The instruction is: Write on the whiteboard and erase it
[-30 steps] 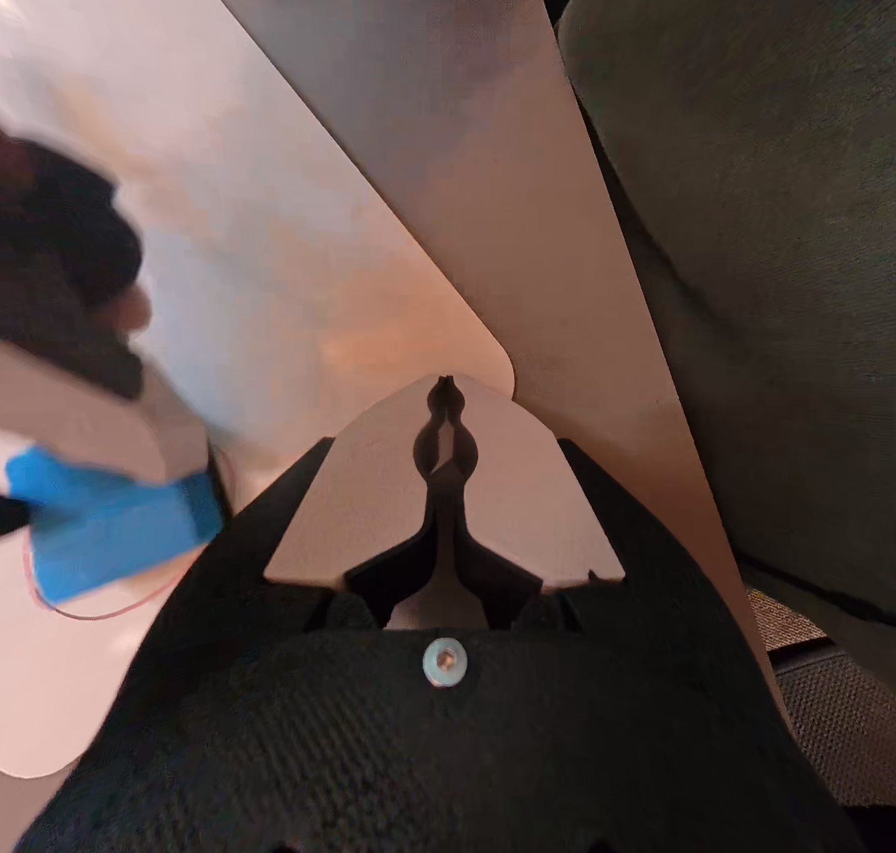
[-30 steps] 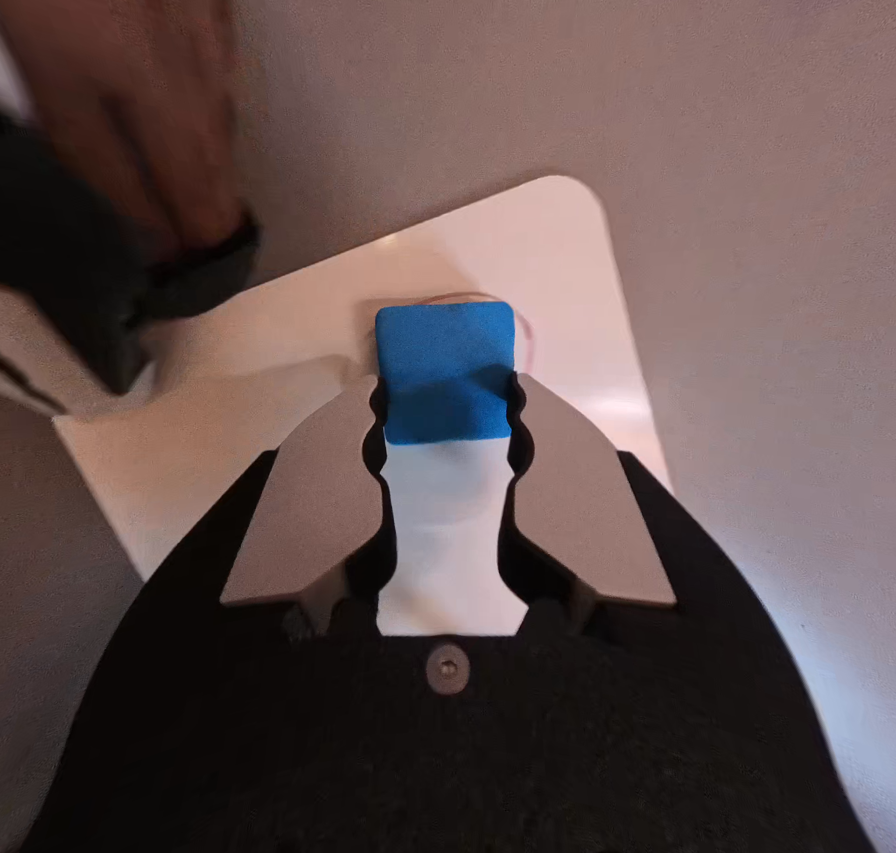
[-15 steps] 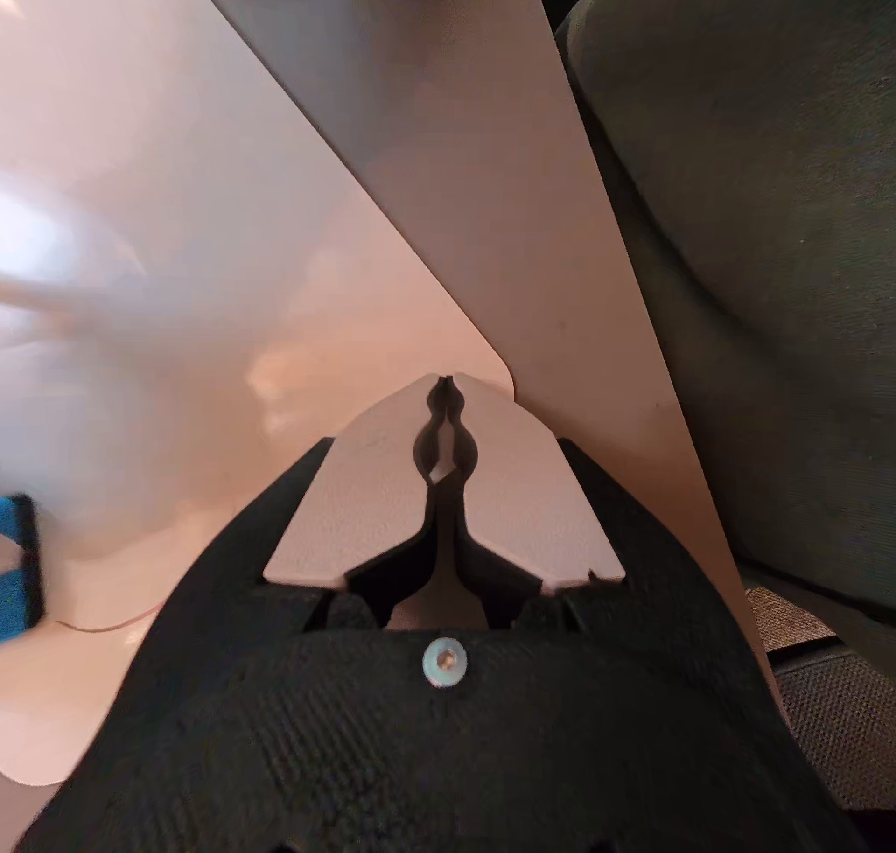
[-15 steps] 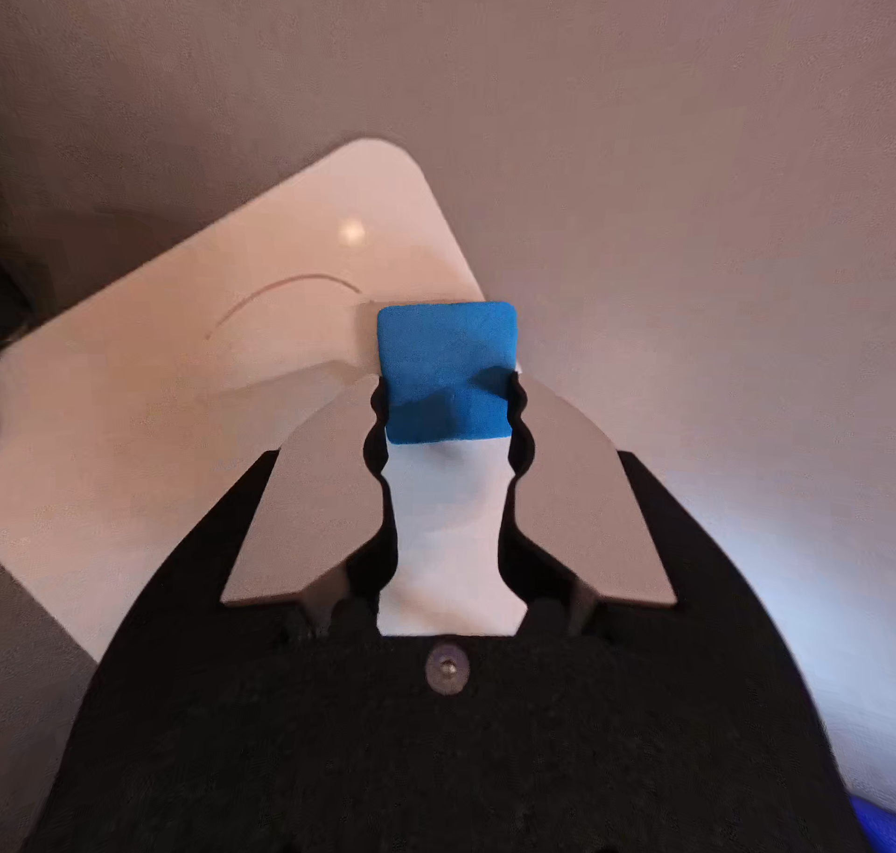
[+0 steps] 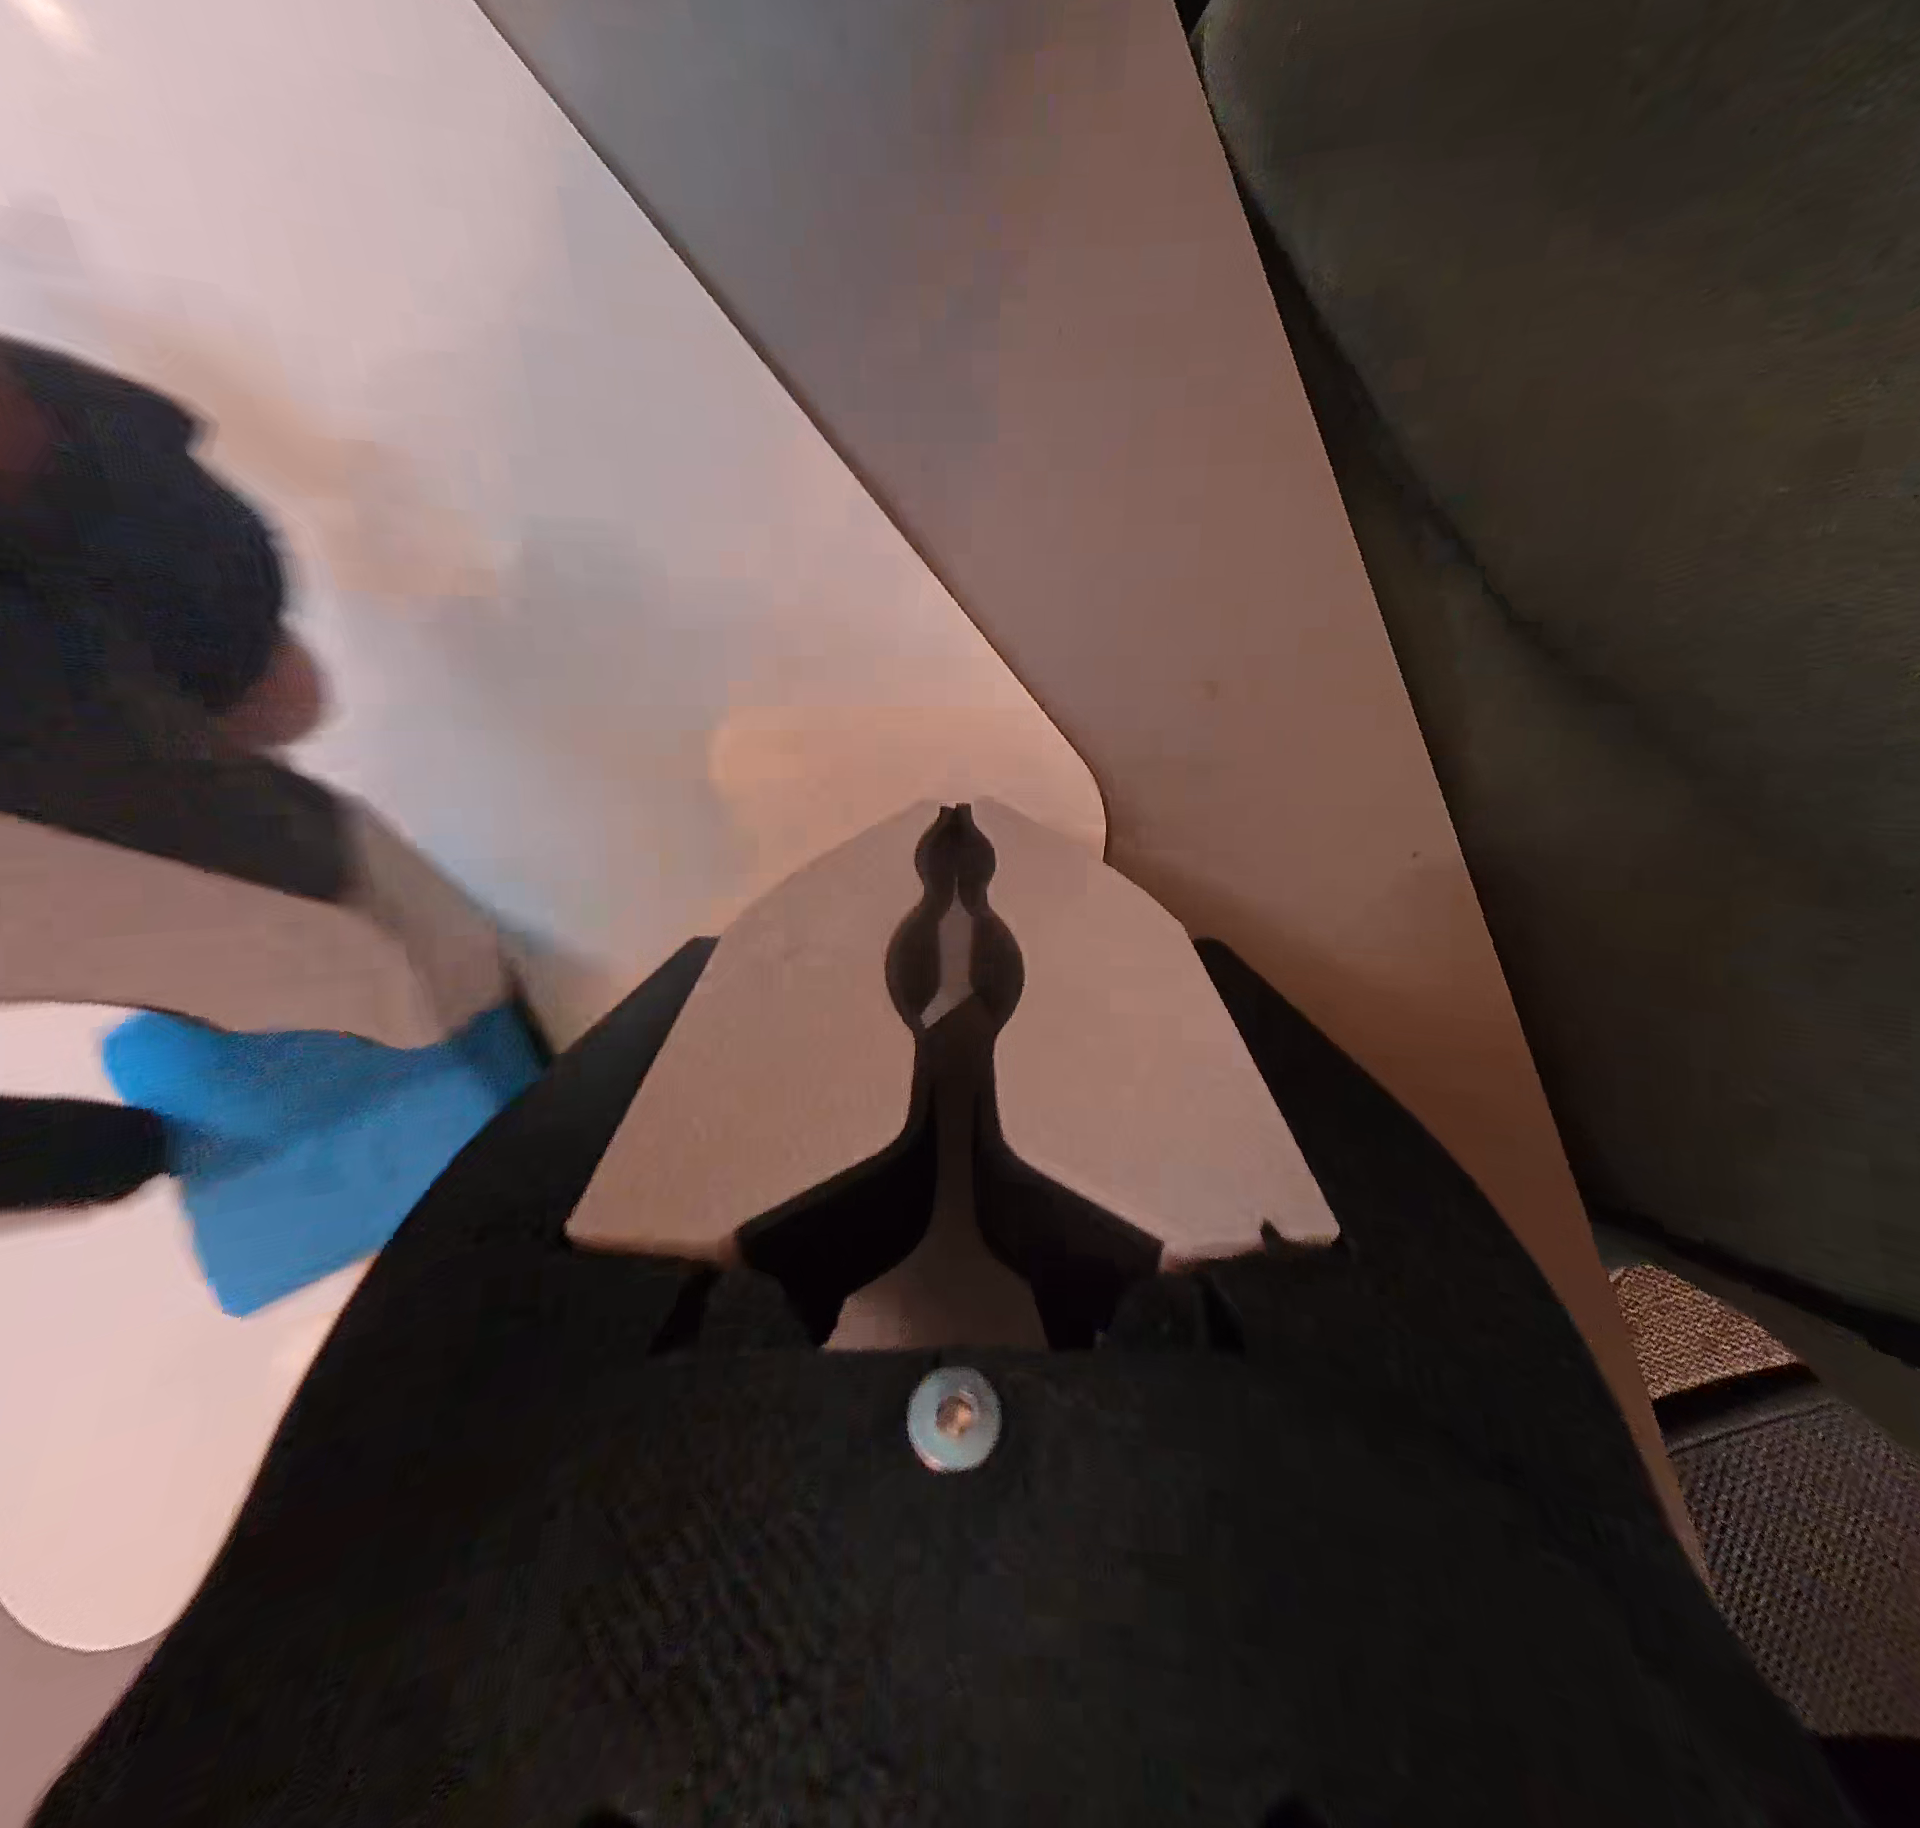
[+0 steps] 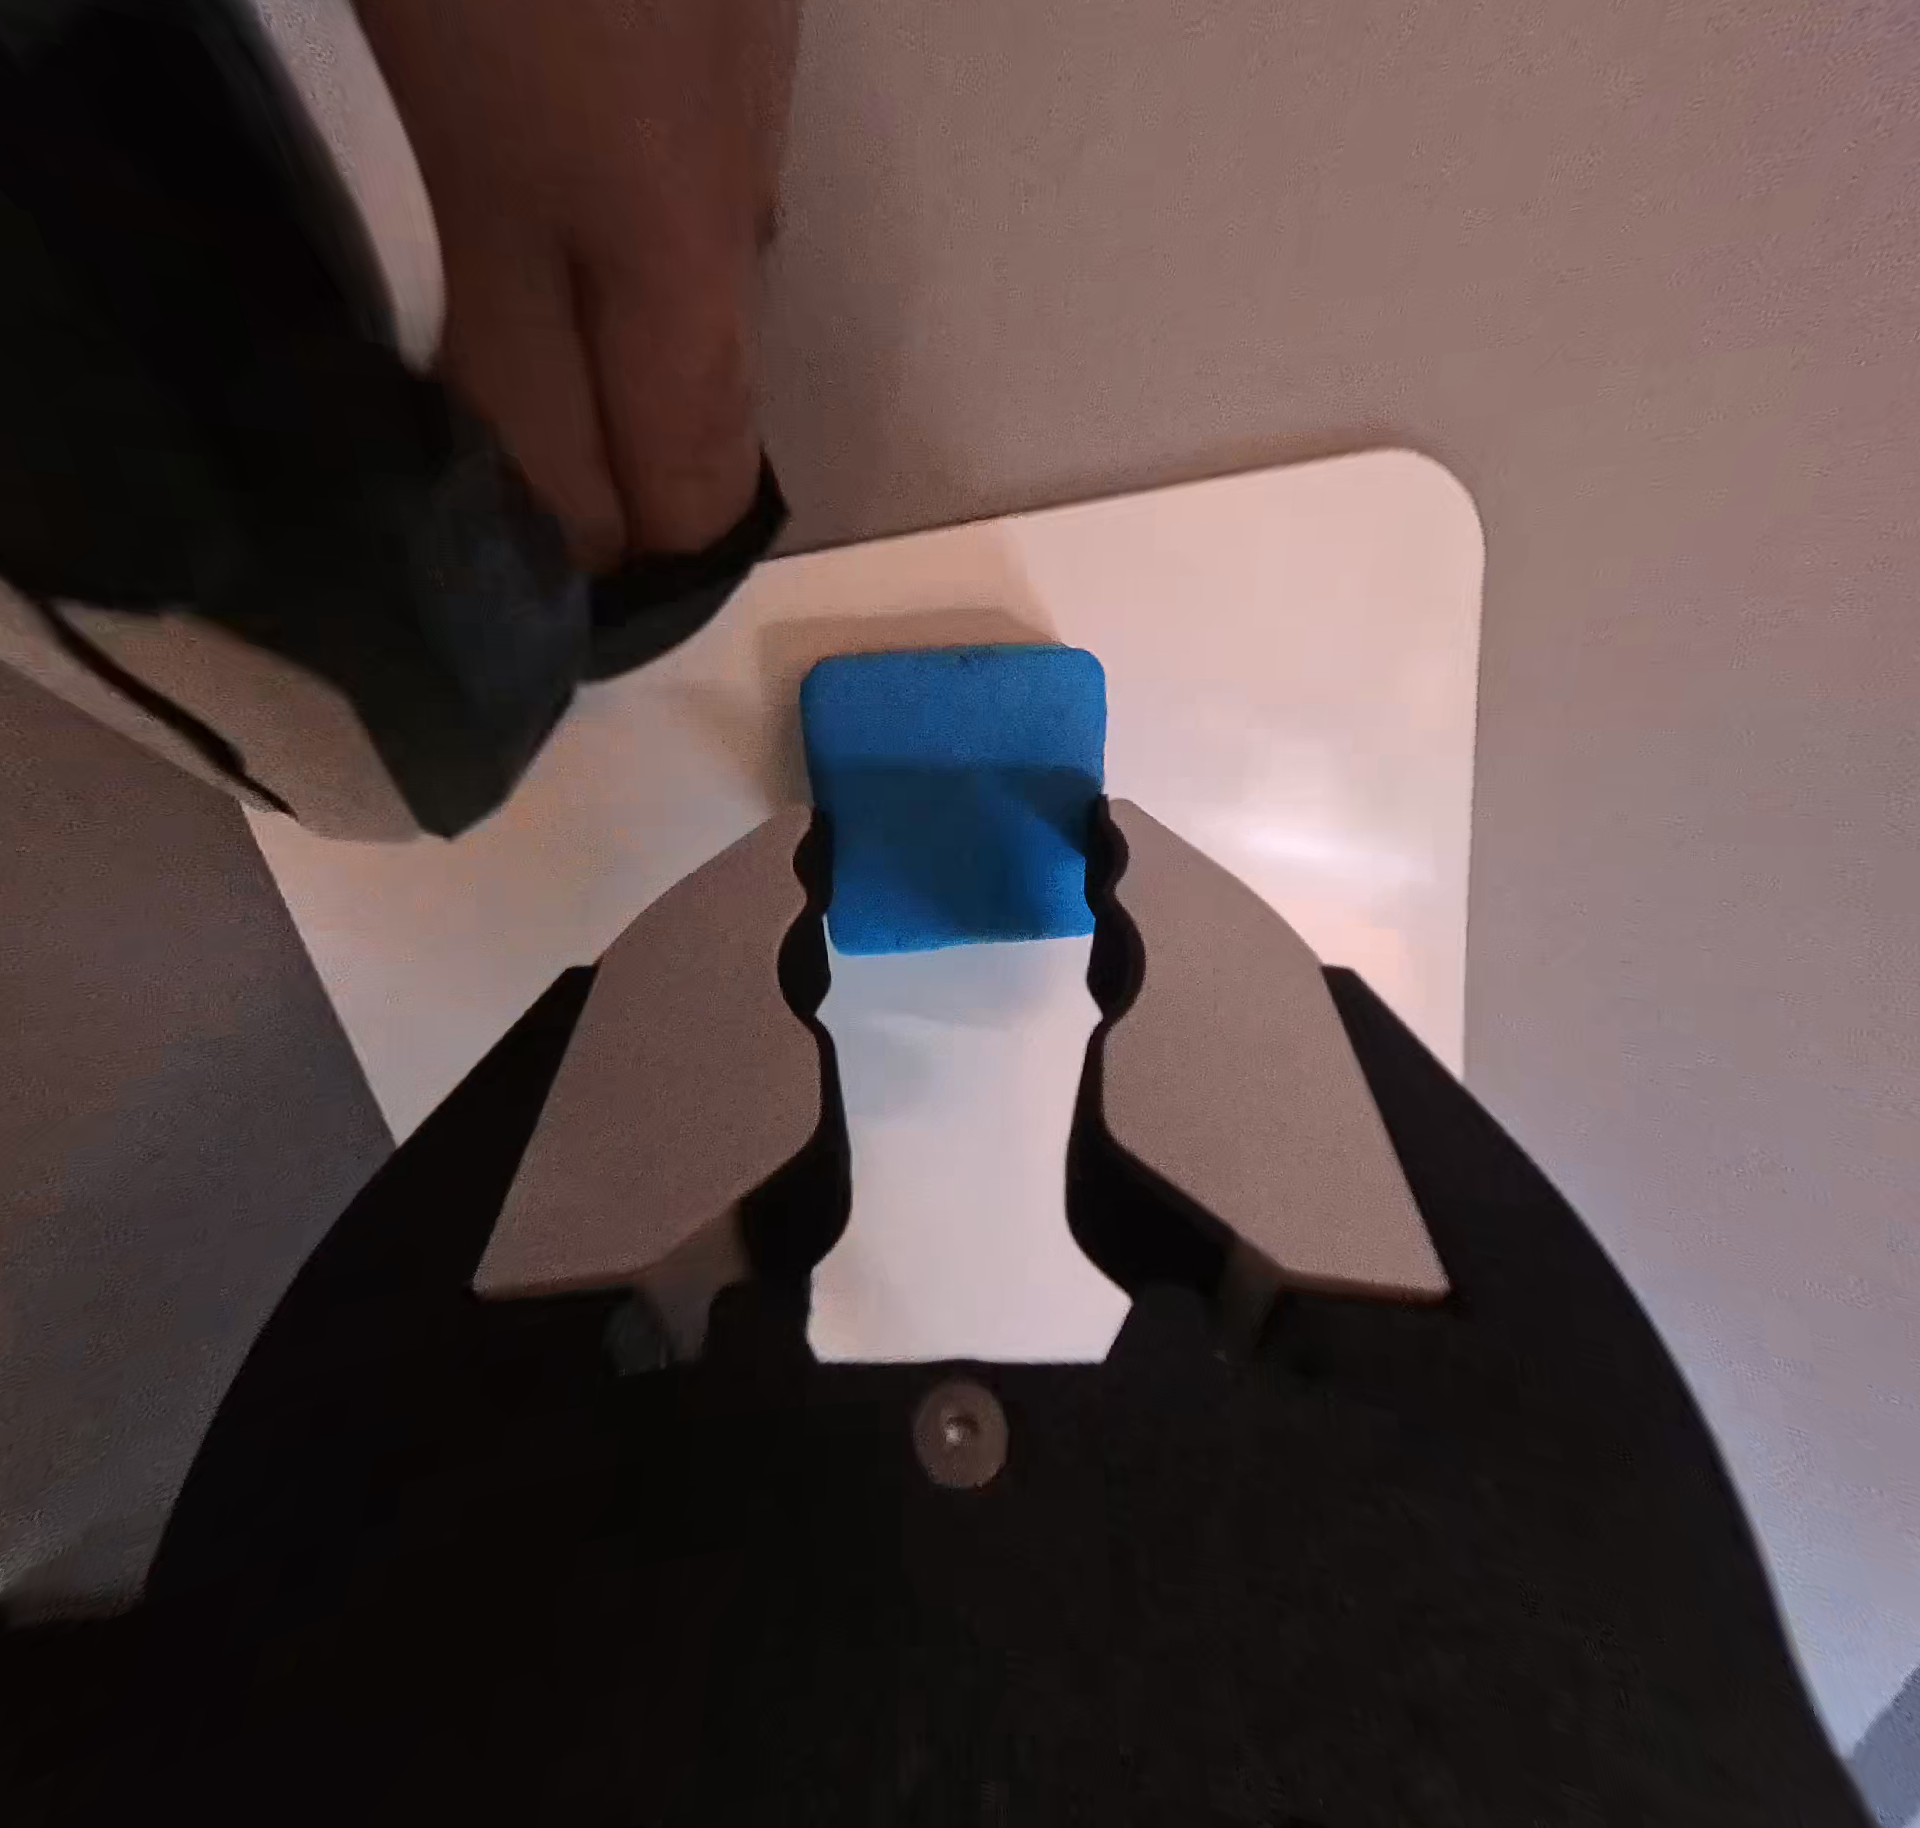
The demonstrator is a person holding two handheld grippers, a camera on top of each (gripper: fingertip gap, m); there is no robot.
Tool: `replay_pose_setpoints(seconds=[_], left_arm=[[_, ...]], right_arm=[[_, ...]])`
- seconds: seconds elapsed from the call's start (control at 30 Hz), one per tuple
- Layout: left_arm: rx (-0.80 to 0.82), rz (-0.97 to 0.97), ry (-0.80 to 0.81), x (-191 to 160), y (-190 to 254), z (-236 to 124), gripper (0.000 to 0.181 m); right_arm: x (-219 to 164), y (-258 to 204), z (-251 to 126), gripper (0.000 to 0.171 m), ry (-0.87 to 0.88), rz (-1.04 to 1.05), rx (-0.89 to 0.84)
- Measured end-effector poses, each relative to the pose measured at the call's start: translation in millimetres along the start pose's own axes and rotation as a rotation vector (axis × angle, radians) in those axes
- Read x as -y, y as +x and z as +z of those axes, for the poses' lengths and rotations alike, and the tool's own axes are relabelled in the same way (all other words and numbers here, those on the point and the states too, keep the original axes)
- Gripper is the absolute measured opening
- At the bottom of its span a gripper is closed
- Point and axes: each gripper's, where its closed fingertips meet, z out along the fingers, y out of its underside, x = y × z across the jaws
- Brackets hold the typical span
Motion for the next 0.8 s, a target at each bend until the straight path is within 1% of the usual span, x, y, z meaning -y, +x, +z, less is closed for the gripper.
replay_pose_setpoints(seconds=[0.03, 0.07, 0.1, 0.13, 0.17, 0.2, 0.23, 0.3, 0.37, 0.4, 0.43, 0.47, 0.5, 0.57, 0.63, 0.73, 0.77, 0.8], left_arm=[[-0.005, 0.0, -0.002, 0.1, 0.4, 0.1, 0.0], [-0.007, -0.002, -0.004, 0.5, 0.4, 0.4, 0.0], [-0.007, -0.007, -0.005, 1.0, 0.3, 0.7, 0.0], [-0.003, -0.01, -0.006, 1.5, 0.1, 1.1, 0.0], [0.003, -0.011, -0.006, 1.8, -0.3, 1.3, 0.0], [0.007, -0.013, -0.005, 1.9, -0.4, 1.4, 0.0], [0.009, -0.013, -0.002, 1.9, -0.3, 1.4, 0.0], [0.002, -0.01, -0.001, 1.5, 0.5, 1.1, 0.0], [-0.01, -0.006, -0.005, 1.5, 1.4, 1.1, 0.0], [-0.017, -0.007, -0.006, 1.8, 1.7, 1.3, 0.0], [-0.02, -0.011, -0.004, 2.2, 1.8, 1.7, 0.0], [-0.019, -0.014, -0.002, 2.5, 2.0, 1.9, 0.0], [-0.016, -0.014, -0.001, 2.6, 2.4, 1.9, 0.0], [-0.01, -0.014, 0.003, 2.6, 3.7, 2.1, 0.0], [-0.013, -0.01, 0.006, 2.7, 5.6, 2.2, 0.0], [-0.018, -0.01, 0.004, 3.0, 6.2, 2.5, 0.0], [-0.021, -0.015, 0.009, 3.6, 6.6, 2.9, 0.0], [-0.026, -0.019, 0.012, 4.0, 7.4, 3.1, 0.0]], right_arm=[[8.9, 1.2, 2.8, 0.048, 0.009, -0.009, -0.003], [19.6, 15.5, 6.7, 0.048, 0.055, 0.033, -0.016], [26.1, 39.0, 9.7, 0.048, 0.104, 0.103, -0.043], [22.9, 62.9, 9.9, 0.048, 0.116, 0.16, -0.074], [12.0, 80.6, 7.5, 0.048, 0.095, 0.201, -0.107], [-0.1, 86.7, 4.0, 0.048, 0.073, 0.234, -0.124], [-10.2, 79.7, 0.8, 0.048, 0.056, 0.249, -0.114], [-16.8, 40.4, -3.0, 0.048, 0.014, 0.206, -0.052], [-0.9, 6.9, -0.1, 0.048, 0.003, 0.113, -0.035], [7.4, 4.3, 2.3, 0.048, 0.032, 0.108, -0.036], [9.2, 12.6, 3.1, 0.048, 0.074, 0.151, -0.039], [0.6, 31.3, 1.4, 0.048, 0.106, 0.228, -0.07], [-18.8, 52.9, -3.2, 0.048, 0.115, 0.321, -0.112], [-73.3, 82.8, -17.6, 0.048, 0.088, 0.495, -0.18], [-125.0, 92.2, -32.3, 0.048, 0.056, 0.613, -0.216], [-198.7, 110.8, -52.9, 0.048, 0.095, 0.82, -0.305], [-220.1, 116.5, -59.1, 0.048, 0.105, 0.888, -0.338], [-232.6, 118.2, -63.1, 0.048, 0.113, 0.918, -0.357]])
